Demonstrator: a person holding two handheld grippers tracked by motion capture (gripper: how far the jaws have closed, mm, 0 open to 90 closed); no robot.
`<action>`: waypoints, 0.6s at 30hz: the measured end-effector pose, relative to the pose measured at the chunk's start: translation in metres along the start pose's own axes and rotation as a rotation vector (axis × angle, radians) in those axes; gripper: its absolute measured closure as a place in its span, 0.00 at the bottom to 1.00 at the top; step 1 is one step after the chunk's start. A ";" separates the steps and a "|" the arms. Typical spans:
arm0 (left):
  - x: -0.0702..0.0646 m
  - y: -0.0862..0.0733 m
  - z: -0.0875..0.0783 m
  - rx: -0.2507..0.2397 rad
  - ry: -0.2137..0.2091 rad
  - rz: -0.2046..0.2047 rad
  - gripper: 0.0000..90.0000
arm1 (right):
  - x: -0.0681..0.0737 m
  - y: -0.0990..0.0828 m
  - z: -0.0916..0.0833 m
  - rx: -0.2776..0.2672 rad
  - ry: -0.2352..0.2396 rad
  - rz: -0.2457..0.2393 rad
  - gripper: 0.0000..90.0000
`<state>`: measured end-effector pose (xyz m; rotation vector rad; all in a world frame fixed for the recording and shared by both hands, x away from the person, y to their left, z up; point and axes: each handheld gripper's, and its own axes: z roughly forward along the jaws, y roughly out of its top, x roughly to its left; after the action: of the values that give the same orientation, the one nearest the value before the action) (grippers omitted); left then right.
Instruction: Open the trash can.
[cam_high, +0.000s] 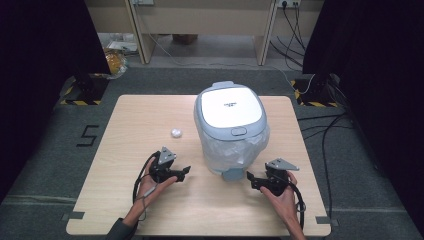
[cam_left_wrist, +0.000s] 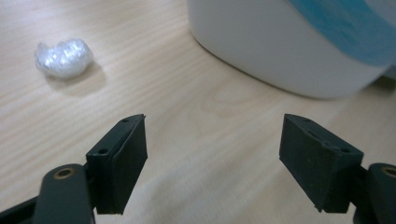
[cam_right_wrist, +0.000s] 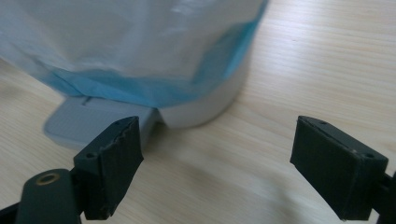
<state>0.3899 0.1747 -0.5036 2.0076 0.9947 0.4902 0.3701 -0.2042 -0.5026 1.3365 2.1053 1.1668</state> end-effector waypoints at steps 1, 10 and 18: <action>0.000 0.000 0.000 0.000 0.000 0.000 0.25 | 0.002 0.000 0.002 -0.001 0.008 -0.001 0.18; -0.002 -0.023 -0.008 0.078 0.027 0.045 0.24 | 0.015 0.001 0.015 -0.018 -0.004 0.025 0.17; 0.001 -0.030 -0.008 0.080 0.017 0.010 0.22 | 0.023 -0.002 0.015 -0.029 -0.066 -0.011 0.18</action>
<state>0.3716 0.1899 -0.5230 2.0839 1.0291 0.4800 0.3685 -0.1782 -0.5108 1.3303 2.0397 1.1284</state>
